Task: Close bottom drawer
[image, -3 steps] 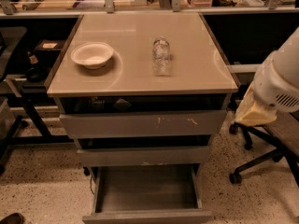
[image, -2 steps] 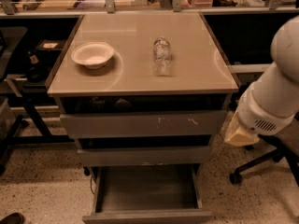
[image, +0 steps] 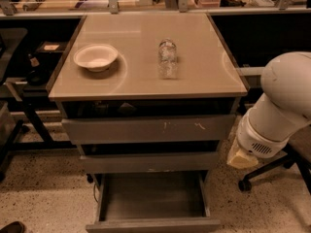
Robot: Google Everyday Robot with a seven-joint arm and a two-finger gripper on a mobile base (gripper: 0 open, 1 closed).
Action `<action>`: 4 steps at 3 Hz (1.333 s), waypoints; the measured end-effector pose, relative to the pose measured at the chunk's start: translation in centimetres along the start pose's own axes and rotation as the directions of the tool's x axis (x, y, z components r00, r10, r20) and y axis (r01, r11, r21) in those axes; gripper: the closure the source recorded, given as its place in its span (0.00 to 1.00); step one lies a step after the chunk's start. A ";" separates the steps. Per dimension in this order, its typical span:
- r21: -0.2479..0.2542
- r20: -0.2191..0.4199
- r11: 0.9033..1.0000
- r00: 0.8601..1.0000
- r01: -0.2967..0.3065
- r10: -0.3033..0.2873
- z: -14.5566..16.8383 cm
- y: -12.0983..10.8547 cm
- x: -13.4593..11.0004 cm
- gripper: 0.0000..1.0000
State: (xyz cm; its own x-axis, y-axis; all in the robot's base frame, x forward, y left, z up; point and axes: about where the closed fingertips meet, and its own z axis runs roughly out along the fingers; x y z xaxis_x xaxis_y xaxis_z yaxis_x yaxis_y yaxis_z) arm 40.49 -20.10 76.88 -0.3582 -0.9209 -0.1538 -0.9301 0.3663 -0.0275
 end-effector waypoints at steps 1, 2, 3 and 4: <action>-0.046 -0.016 0.998 0.999 -0.039 0.039 3.7 1.5 0.7 1.00; -0.107 -0.039 0.990 0.995 -0.094 0.090 9.8 4.1 1.5 1.00; -0.143 -0.041 0.979 0.989 -0.146 0.141 14.4 5.9 2.1 1.00; -0.186 -0.043 0.964 0.981 -0.192 0.187 17.9 7.4 2.4 1.00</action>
Offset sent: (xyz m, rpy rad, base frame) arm -0.0625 0.0269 -0.1803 0.0279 0.2142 -0.1329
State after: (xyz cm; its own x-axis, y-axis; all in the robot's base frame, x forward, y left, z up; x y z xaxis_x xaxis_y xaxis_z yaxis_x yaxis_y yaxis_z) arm 34.20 -17.21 58.61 -0.5287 -0.8412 -0.1132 -0.8429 0.5046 0.1869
